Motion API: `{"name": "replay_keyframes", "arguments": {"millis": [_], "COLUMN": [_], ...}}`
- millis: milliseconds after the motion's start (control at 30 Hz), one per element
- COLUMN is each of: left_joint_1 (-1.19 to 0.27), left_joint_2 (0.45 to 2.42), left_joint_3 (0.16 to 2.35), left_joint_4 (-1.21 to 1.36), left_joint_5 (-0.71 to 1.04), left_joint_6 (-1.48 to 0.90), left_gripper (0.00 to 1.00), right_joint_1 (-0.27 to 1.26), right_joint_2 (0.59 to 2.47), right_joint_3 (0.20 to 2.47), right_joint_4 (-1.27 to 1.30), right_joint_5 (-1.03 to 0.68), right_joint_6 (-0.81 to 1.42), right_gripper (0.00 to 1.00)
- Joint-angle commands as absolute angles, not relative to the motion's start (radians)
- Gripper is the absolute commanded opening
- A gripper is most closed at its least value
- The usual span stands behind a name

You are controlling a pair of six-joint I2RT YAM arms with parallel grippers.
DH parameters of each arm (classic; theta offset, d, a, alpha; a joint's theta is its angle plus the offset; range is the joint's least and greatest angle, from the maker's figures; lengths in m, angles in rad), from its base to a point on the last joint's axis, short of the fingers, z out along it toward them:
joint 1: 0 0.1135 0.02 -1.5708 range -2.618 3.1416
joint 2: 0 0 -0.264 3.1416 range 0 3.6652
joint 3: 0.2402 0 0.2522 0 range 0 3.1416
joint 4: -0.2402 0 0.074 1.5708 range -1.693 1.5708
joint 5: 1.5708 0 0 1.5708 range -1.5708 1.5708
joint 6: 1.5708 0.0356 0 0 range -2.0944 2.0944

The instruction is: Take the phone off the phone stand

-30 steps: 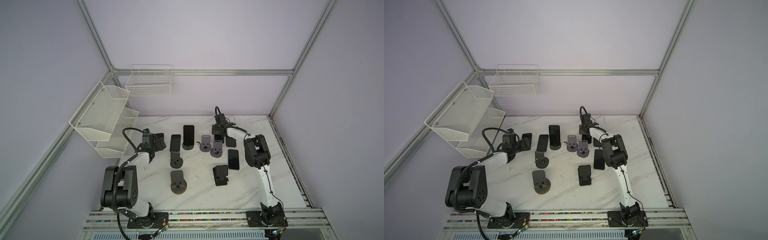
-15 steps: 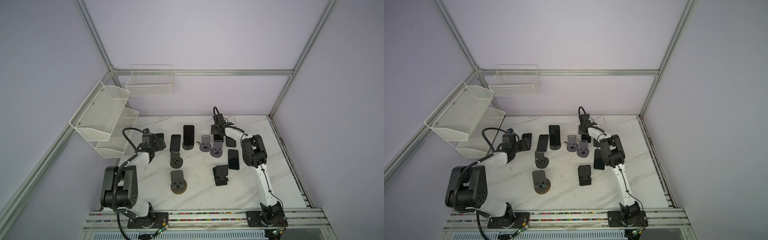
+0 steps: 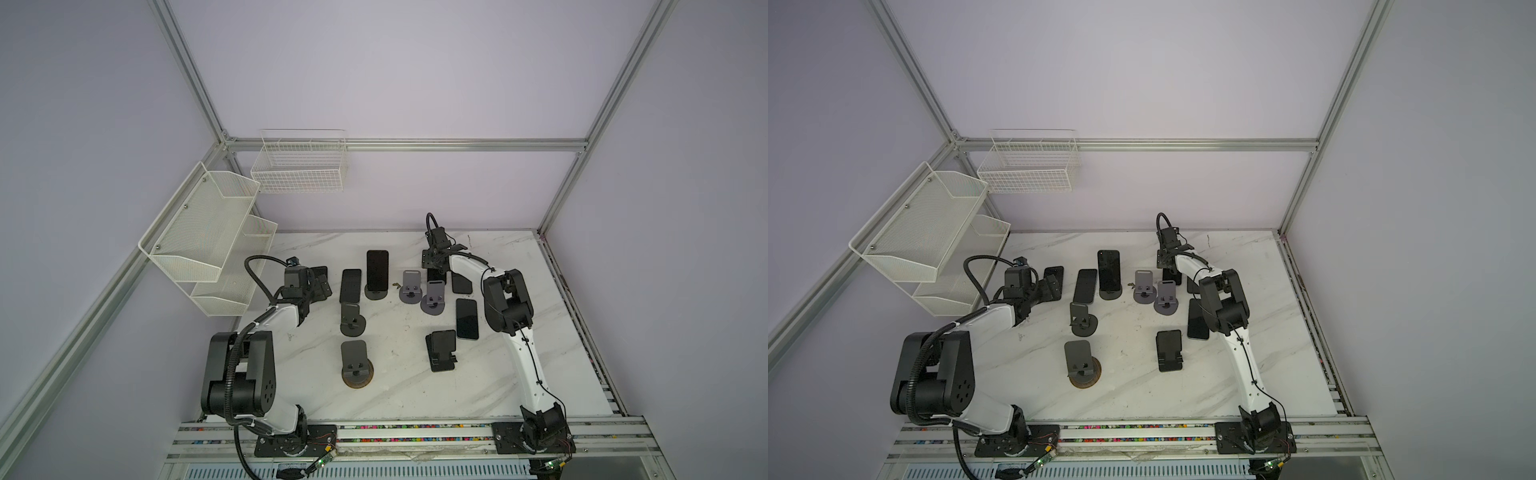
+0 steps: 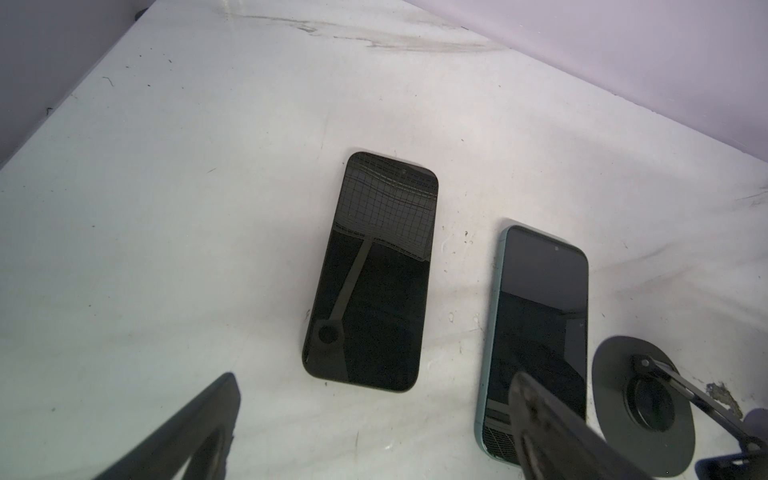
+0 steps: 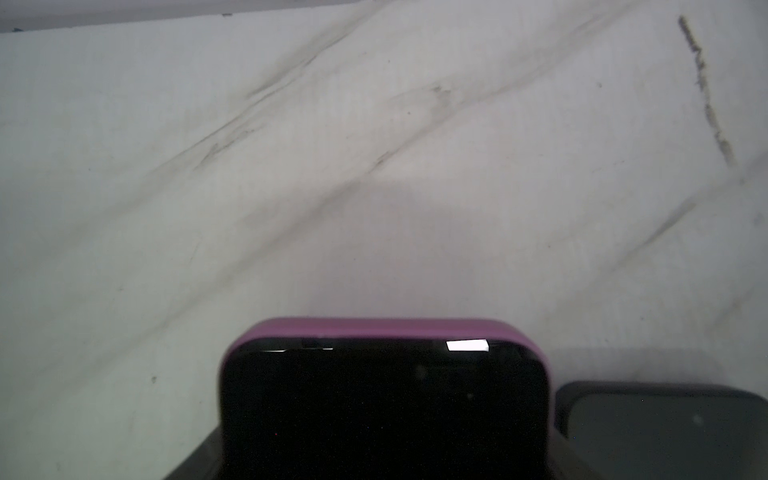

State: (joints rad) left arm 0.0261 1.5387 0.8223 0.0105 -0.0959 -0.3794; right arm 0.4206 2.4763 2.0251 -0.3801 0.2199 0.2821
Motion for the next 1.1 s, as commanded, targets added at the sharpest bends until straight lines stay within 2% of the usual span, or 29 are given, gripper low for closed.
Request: {"name": "replay_keyframes", "arguments": {"millis": [0, 1067], "left_joint_1": [0.031, 0.032], "left_joint_2": [1.519, 1.509], "left_joint_3": [0.812, 0.803], "left_joint_4": [0.049, 0.052], "left_joint_5": [-0.092, -0.104], "left_joint_6": [-0.385, -0.392], "left_gripper": [1.00, 1.00], "right_joint_1": [0.431, 0.442], "right_joint_2": [2.522, 2.505], "right_joint_3": [2.007, 1.931], "right_joint_4": [-0.457, -0.407], "right_joint_5": [0.236, 0.286], "right_joint_6": [0.290, 0.279], "right_gripper": [0.74, 0.80]}}
